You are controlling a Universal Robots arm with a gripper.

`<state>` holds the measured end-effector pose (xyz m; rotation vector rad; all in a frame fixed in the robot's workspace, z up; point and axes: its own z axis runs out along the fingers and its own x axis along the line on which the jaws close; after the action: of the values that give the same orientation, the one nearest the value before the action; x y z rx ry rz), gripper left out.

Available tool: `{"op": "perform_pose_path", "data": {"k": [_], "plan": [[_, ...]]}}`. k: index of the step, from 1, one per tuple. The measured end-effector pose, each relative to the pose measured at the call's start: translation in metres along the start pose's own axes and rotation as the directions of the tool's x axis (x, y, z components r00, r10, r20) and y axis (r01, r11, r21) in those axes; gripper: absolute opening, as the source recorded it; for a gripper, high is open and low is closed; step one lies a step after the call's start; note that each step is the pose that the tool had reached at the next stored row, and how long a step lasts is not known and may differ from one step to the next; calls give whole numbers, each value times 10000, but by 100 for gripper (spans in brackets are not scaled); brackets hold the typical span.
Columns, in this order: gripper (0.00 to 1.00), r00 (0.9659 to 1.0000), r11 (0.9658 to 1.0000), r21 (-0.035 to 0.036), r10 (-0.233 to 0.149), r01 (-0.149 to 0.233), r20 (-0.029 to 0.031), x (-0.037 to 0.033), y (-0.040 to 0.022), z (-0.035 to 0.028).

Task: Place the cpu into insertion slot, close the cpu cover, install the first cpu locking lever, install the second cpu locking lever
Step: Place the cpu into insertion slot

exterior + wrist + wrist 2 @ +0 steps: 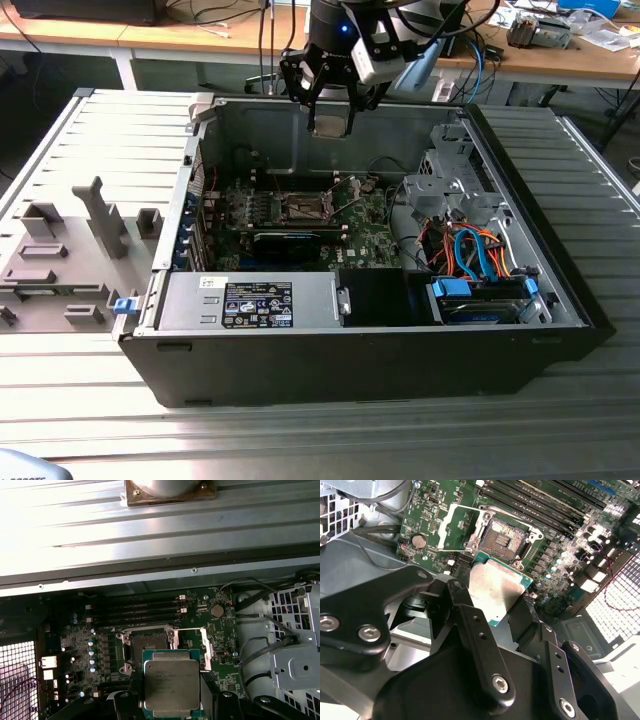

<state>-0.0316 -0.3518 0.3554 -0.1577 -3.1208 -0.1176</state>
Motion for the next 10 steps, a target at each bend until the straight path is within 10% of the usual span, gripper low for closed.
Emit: {"op": "perform_pose_path", "data": {"k": [10], "plan": [[55, 9999, 9999, 19, 104, -104, 9, 0, 0, 3]]}}
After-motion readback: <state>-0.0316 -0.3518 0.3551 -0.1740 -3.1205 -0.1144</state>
